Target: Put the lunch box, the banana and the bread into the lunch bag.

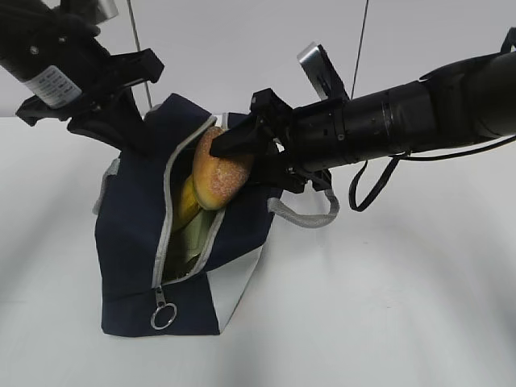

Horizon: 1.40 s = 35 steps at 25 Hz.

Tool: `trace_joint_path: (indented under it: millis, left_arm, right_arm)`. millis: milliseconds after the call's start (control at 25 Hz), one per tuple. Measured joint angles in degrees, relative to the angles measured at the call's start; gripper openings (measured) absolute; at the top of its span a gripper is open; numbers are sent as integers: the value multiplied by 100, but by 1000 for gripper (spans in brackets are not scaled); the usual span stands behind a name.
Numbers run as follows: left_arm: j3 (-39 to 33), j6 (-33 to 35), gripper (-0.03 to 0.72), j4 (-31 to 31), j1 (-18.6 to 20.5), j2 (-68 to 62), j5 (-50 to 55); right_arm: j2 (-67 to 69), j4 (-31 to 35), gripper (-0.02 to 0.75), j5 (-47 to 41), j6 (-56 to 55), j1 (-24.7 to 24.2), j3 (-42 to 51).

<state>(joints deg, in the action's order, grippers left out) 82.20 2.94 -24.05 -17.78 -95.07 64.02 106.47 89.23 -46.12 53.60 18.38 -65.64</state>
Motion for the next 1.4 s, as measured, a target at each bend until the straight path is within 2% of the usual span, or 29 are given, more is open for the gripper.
trace_joint_path:
  millis: [200, 320, 640, 1000, 1400]
  left_arm:
    - [0, 0, -3, -1, 0, 0, 0]
    - [0, 0, -3, -6, 0, 0, -5]
    - [0, 0, -3, -6, 0, 0, -12]
    - [0, 0, -3, -6, 0, 0, 23]
    - [0, 0, -3, -1, 0, 0, 75]
  right_arm:
    - [57, 0, 615, -199, 98, 0, -47]
    - [66, 0, 659, -317, 114, 0, -105]
    - [66, -148, 658, -696, 126, -46, -292]
    - [-481, -1373, 644, -805, -43, -159, -562]
    - [-747, -2939, 616, -474, -1267, -159, -562]
